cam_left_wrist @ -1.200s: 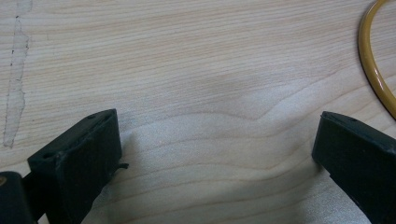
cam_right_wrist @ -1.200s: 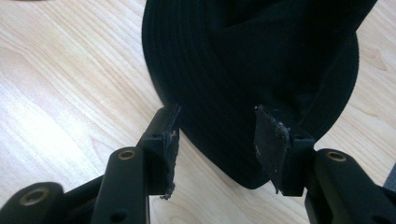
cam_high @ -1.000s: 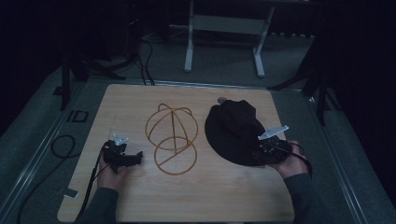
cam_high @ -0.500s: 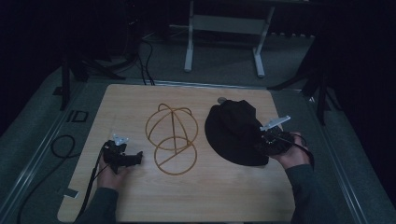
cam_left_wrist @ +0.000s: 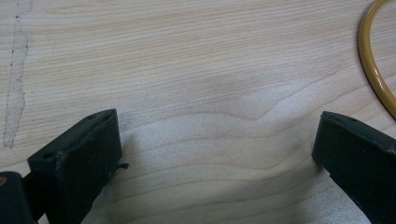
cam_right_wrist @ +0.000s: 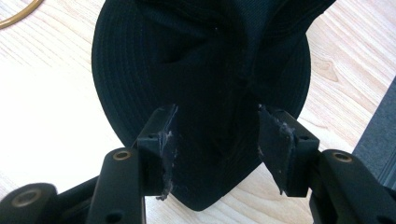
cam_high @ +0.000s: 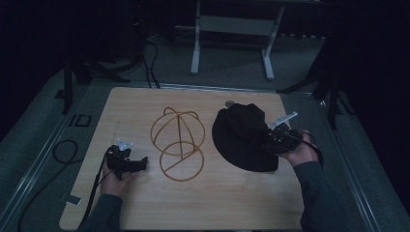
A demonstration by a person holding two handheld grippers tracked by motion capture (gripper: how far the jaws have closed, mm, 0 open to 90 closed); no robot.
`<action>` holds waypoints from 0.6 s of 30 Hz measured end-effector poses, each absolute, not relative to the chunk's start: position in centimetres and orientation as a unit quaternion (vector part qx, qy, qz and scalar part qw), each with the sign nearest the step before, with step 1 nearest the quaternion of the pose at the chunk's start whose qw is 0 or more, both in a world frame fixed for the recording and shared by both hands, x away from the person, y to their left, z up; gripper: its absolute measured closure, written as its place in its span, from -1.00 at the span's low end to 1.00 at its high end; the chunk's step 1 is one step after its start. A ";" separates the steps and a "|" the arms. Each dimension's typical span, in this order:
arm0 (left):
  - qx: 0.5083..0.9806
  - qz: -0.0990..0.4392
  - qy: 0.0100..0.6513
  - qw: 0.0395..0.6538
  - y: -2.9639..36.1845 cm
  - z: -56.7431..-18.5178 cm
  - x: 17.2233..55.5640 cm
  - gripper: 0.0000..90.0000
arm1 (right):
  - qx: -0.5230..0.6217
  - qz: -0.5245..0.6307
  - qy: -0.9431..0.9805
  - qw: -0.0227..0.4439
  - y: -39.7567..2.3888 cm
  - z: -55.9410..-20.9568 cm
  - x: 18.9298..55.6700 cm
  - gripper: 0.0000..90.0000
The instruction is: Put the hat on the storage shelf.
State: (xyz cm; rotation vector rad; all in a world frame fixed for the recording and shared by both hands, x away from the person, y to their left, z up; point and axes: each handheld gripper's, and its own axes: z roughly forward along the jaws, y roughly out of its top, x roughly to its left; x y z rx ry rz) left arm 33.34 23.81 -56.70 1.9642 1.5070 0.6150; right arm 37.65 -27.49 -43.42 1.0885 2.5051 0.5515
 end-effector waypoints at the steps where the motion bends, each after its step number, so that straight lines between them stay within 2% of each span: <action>1: 0.737 0.231 0.565 0.291 23.8 -56.7 33.3 -0.97 | 0.384 0.193 0.886 0.175 -27.4 -43.4 37.8 0.05; 10: 0.738 0.231 0.564 0.290 23.8 -56.7 33.3 -0.97 | 0.382 0.179 0.893 0.158 -26.6 -43.4 39.2 0.04; 18: 0.738 0.230 0.564 0.290 23.8 -56.7 33.3 -0.97 | 0.390 0.169 0.894 0.144 -26.3 -43.5 40.3 -0.08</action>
